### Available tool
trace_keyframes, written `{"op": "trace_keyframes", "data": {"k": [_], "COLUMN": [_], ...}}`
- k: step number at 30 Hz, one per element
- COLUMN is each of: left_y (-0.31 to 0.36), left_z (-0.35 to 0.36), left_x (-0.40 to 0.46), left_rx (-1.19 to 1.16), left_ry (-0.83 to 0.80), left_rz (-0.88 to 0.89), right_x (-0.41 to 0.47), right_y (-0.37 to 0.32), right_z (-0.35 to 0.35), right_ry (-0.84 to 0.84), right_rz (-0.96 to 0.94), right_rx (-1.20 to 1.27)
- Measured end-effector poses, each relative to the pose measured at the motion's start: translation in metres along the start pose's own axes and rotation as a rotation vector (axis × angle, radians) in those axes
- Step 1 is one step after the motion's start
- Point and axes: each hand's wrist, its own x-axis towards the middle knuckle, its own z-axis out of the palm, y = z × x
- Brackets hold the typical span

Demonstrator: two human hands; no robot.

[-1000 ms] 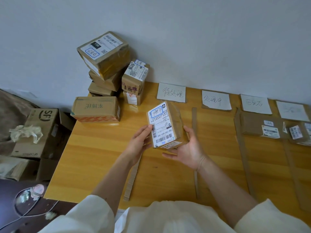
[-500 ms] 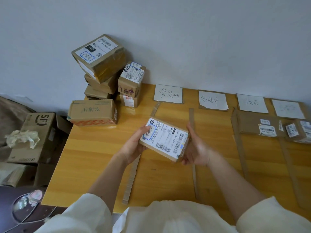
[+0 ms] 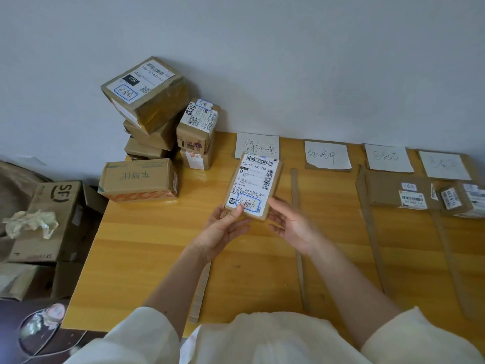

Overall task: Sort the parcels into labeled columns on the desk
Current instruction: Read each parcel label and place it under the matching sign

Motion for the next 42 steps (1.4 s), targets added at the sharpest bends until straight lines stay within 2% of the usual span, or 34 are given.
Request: {"op": "trace_keyframes", "data": {"k": [17, 25, 30, 35, 38, 42], "left_y": [-0.009, -0.015, -0.022, -0.033, -0.043, -0.051], "left_z": [0.009, 0.021, 0.026, 0.039, 0.041, 0.041], "left_x": [0.007, 0.016, 0.025, 0.037, 0.051, 0.065], "left_rx": [0.009, 0.116, 0.227, 0.491, 0.815, 1.253], "left_ry": [0.011, 0.040, 0.052, 0.150, 0.226, 0.212], "left_rz": [-0.061, -0.099, -0.138, -0.092, -0.045, -0.010], "right_x": [-0.004, -0.004, -0.006, -0.006, -0.001, 0.013], "right_y": [0.001, 0.004, 0.007, 0.004, -0.002, -0.019], "right_z": [-0.006, -0.021, -0.037, -0.066, -0.088, -0.108], "right_ry": [0.002, 0.046, 0.141, 0.353, 0.458, 0.535], "right_rz": [0.036, 0.058, 0.079, 0.098, 0.092, 0.069], "right_rx": [-0.018, 0.057, 0.137, 0.325, 0.445, 0.557]}}
